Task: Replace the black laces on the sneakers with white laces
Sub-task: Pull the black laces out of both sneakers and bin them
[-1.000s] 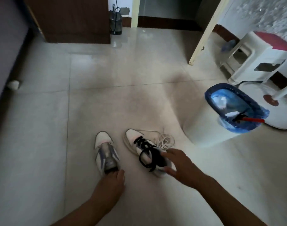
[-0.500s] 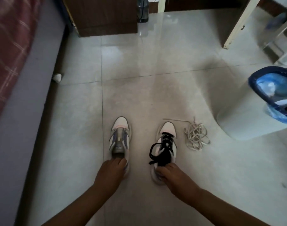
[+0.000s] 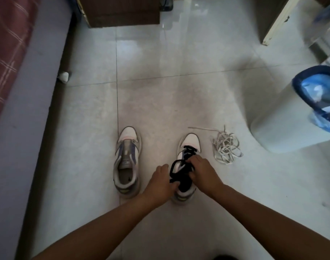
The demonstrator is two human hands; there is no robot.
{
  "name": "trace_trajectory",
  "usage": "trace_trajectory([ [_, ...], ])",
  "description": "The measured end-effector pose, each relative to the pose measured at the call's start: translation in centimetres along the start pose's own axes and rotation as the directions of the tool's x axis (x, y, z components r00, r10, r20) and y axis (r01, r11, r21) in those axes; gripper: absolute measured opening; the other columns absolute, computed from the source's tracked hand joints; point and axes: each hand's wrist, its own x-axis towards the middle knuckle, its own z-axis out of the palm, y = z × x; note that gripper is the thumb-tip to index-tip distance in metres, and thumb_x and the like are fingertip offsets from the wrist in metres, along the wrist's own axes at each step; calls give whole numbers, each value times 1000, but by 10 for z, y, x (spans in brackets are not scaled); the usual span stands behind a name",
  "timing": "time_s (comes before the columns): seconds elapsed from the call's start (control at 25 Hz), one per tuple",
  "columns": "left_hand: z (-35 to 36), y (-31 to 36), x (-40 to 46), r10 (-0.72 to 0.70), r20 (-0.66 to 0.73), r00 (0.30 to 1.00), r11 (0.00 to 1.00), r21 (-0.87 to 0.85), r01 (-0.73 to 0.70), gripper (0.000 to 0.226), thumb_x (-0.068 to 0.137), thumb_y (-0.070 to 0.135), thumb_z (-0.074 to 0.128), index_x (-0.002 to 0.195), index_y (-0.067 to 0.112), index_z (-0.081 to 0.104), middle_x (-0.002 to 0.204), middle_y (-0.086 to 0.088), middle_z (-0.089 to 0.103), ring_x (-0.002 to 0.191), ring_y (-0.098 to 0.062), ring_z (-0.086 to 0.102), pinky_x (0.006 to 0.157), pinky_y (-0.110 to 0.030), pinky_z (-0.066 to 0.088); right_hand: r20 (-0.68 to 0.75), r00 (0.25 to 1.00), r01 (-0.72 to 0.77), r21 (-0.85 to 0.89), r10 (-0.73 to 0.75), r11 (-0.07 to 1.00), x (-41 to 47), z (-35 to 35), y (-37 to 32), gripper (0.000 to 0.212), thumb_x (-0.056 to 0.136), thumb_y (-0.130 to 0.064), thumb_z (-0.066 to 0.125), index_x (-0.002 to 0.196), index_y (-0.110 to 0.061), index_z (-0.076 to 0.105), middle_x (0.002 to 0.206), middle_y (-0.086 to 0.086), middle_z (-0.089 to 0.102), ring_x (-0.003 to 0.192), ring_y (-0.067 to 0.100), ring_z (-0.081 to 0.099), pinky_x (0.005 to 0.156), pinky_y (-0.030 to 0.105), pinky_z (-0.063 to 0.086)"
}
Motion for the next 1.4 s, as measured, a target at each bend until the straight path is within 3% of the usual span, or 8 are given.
trace_trajectory([
  [0.12, 17, -1, 3, -64, 103, 993, 958, -274, 90, 44, 83, 24, 66, 121, 6, 53, 115, -11, 59, 109, -25, 58, 87, -32, 48, -56, 998, 35, 224, -23, 974, -7, 4, -7, 17, 82, -5, 61, 99, -7, 60, 102, 9, 59, 93, 27, 55, 79, 33, 43],
  [0.28, 28, -20, -13, -218, 47, 975, 946, -234, 223, 34, 83, 30, 65, 104, 8, 50, 108, -10, 53, 93, -21, 58, 71, -26, 43, -68, 994, -45, 450, 84, 892, -10, 17, -14, 3, 87, -7, 58, 89, -9, 58, 92, 8, 61, 86, 22, 57, 77, 33, 46],
  [0.48, 7, -15, -7, -157, -257, 953, 914, -404, 42, 25, 87, 15, 60, 99, 22, 39, 109, -3, 40, 85, -12, 52, 75, -16, 41, 184, 826, -414, 839, 532, 353, 6, 20, -17, 8, 90, -15, 56, 83, -15, 53, 83, 4, 58, 77, 15, 54, 71, 28, 44],
  [0.8, -8, 2, 7, -222, -320, 921, 899, -433, 66, 43, 91, 10, 52, 132, 11, 39, 133, -4, 29, 97, -13, 52, 78, -13, 34, 271, 747, -358, 933, 607, 24, 27, -1, -6, 12, 87, 0, 46, 85, -8, 55, 70, 8, 50, 63, 15, 47, 62, 27, 42],
  [0.96, -4, -1, 4, 196, -206, 959, 981, 35, -193, 36, 89, 28, 60, 121, 12, 57, 124, -6, 46, 114, -20, 46, 97, -24, 34, 108, 826, -417, 778, 553, 470, 13, -1, 4, 21, 92, -21, 55, 112, -12, 55, 100, 10, 57, 87, 19, 56, 80, 26, 46],
  [1.08, -6, -3, 9, 295, -132, 946, 910, 342, -236, 29, 91, 32, 54, 113, 15, 59, 114, -3, 57, 106, -22, 52, 86, -30, 35, -137, 939, -204, 512, 314, 834, -14, 11, -6, 18, 85, -28, 66, 97, -20, 53, 93, -2, 54, 82, 13, 53, 66, 15, 39],
  [1.28, -8, -3, 13, 204, -129, 970, 973, 137, -186, 17, 97, 24, 47, 99, 8, 54, 105, -11, 56, 95, -26, 54, 77, -30, 35, -86, 991, -98, 38, 101, 994, -19, 20, -15, 27, 87, -30, 59, 107, -14, 52, 104, 4, 56, 92, 22, 56, 72, 30, 42],
  [1.4, -12, -2, 17, 22, -130, 991, 996, -85, -33, 12, 97, 21, 47, 87, 15, 48, 97, -13, 62, 91, -26, 57, 71, -29, 36, -106, 994, -20, 67, 27, 998, -16, 11, -10, 21, 89, -27, 60, 102, -10, 60, 97, 7, 65, 88, 23, 60, 72, 28, 41],
])
